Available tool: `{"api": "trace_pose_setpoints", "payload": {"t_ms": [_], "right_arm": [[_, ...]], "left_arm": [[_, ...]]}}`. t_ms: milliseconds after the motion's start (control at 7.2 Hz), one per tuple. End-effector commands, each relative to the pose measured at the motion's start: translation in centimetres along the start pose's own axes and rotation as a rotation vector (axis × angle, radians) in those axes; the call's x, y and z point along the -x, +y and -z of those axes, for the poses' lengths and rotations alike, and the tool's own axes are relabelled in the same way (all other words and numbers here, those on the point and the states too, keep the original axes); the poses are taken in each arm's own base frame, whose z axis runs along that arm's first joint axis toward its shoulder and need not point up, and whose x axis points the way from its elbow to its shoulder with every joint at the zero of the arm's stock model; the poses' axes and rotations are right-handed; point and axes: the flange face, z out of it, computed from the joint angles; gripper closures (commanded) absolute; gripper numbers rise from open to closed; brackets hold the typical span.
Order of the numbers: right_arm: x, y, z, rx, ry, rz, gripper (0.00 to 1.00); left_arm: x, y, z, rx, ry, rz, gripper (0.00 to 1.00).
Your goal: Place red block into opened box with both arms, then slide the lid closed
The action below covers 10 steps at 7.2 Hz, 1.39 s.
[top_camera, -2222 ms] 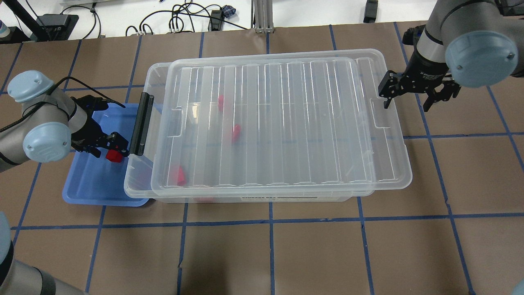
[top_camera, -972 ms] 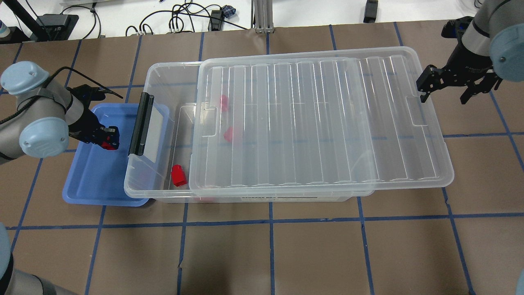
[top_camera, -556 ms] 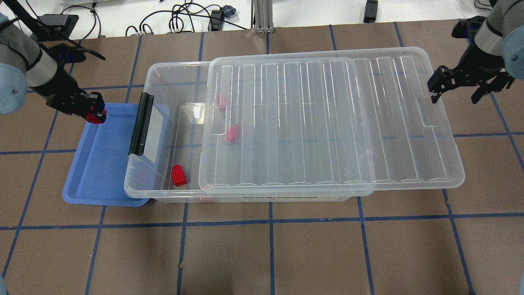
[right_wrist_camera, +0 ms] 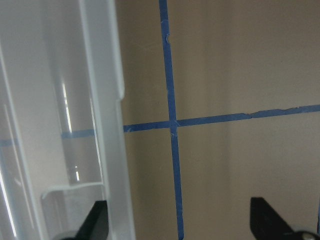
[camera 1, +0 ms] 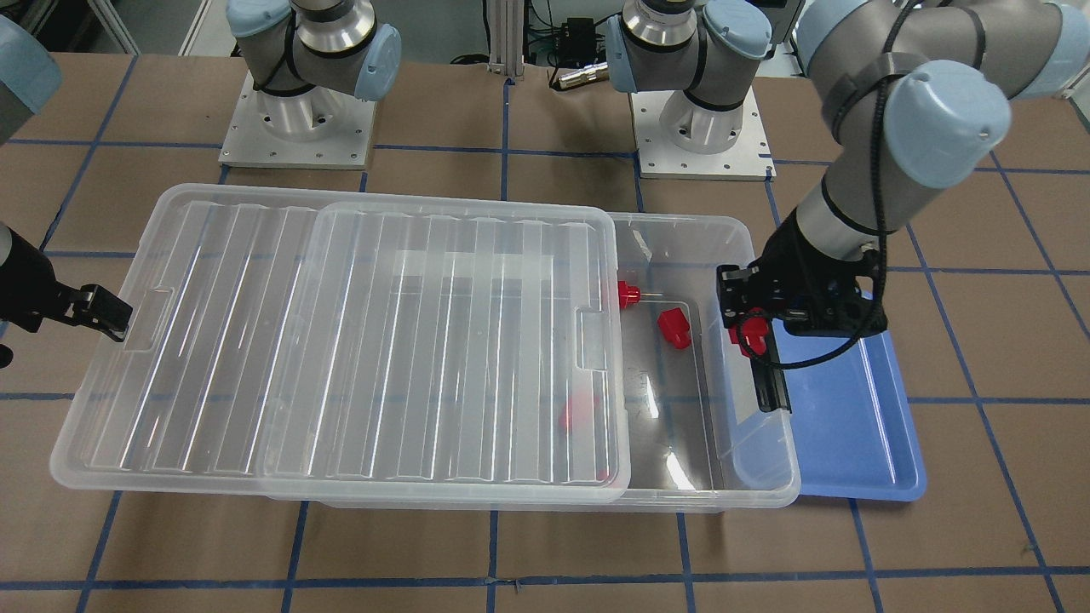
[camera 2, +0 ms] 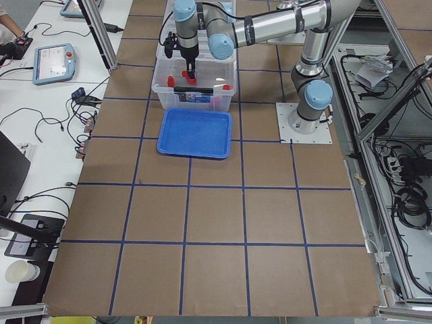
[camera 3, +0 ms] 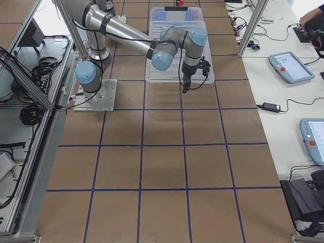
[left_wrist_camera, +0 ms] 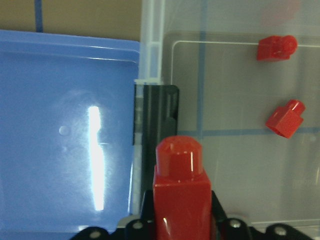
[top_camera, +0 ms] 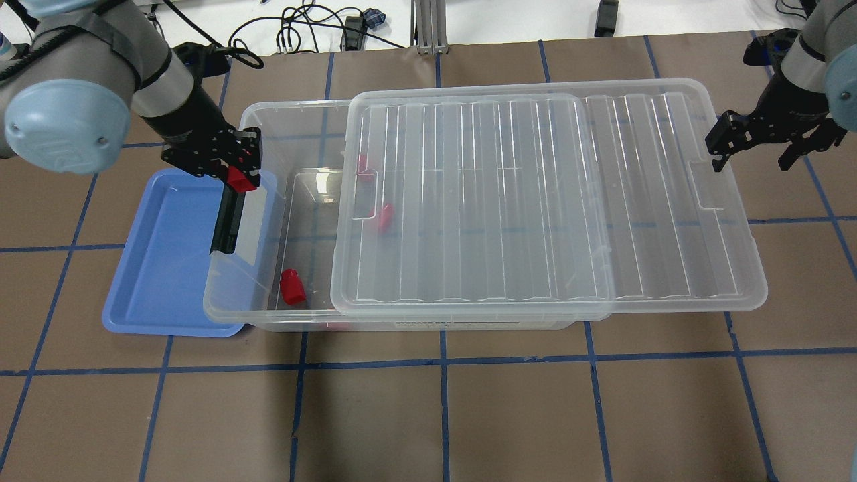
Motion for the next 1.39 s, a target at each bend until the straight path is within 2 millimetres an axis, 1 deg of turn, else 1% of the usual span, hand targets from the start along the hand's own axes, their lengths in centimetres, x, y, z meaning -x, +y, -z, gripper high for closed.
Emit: {"api": "trace_pose_setpoints", "payload": {"t_ms": [0,139,278,556,694,833,972,1111,1250], "right_arm": [[-0.2,0.0,0.1,-0.004,0.007,0.007,0.00],[-0.6,0.0,0.8,-0.026,0.048,0.002,0.00],[-0.5,-0.1,0.5,-0.025,0.041,0.002,0.00],[-0.4,0.1,1.3,-0.032,0.039,-0.003,0.00],[-0.3,0.2,1.7,-0.038,0.039,-0.002,0.00],[-0.3,0.3,2.1,-0.044,0.040,-0.004,0.00],[-0.1,1.2,3.5,-0.064,0.044,-0.005,0.00],[0.3,2.2,4.3,-0.042,0.024,-0.003,0.00],[0.5,2.8,5.1,-0.051,0.010,-0.011,0.00]], "left_arm": [[-3.2,1.8,-4.3,0.026,-0.010,0.017,0.90],[-3.0,2.3,-6.1,0.008,-0.009,0.009,0.90],[-2.2,2.3,-8.9,-0.010,-0.008,0.016,0.90],[-2.1,3.0,-12.2,0.008,-0.006,0.036,0.90],[-2.0,3.1,-13.7,0.015,-0.006,0.037,0.90],[-2.3,3.4,-14.7,0.011,-0.004,0.044,0.90],[-2.1,3.5,-14.8,0.007,-0.005,0.037,0.90],[-2.1,3.5,-15.6,0.020,-0.007,0.051,0.90],[-2.1,3.7,-15.8,0.021,-0.007,0.050,0.90]]}}
